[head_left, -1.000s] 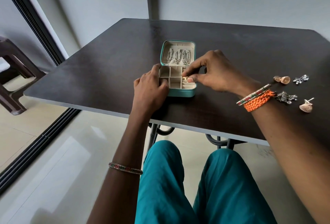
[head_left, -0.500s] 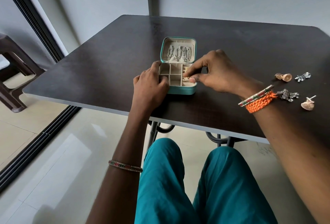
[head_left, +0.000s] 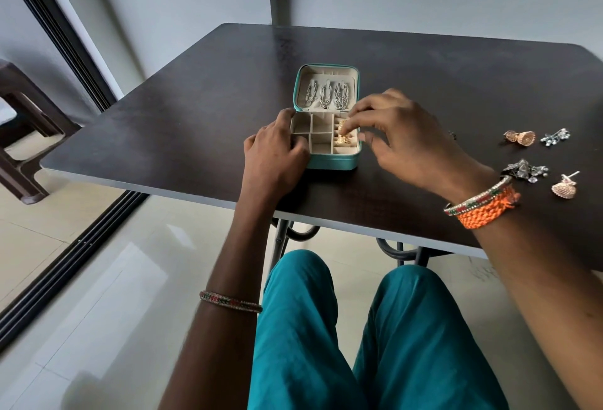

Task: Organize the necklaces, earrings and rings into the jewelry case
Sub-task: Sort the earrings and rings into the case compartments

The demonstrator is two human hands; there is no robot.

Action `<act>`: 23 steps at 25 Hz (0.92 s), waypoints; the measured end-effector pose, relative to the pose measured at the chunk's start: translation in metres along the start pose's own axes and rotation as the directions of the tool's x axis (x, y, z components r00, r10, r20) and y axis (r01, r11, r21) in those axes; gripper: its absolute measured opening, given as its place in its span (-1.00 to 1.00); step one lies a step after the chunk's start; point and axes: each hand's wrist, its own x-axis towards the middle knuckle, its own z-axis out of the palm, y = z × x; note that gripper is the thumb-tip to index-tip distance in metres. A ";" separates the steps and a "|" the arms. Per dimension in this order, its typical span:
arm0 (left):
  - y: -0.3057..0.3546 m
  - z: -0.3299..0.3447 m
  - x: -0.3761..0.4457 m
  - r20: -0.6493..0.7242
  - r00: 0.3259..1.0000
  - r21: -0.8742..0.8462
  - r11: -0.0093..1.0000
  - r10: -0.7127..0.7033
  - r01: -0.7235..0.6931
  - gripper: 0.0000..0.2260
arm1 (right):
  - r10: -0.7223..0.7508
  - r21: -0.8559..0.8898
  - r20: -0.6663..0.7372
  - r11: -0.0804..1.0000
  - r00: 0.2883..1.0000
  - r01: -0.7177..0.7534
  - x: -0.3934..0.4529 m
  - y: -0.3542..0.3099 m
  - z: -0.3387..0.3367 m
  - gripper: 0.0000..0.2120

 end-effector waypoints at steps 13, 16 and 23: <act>-0.001 0.001 0.000 -0.014 1.000 0.002 1.000 0.007 -0.007 -0.55 | -0.006 -0.101 0.034 0.995 0.999 0.009 -0.010 -0.007 -0.001 -0.61; -0.002 0.001 0.001 -0.022 1.000 -0.002 1.000 0.010 -0.010 -0.55 | -0.003 -0.076 0.018 0.997 1.000 0.004 -0.011 -0.002 0.005 -0.56; -0.004 0.004 -0.001 -0.095 0.994 -0.034 0.998 0.055 -0.058 -0.56 | 0.065 0.151 -0.336 0.988 0.939 -0.014 -0.021 0.016 -0.007 -0.50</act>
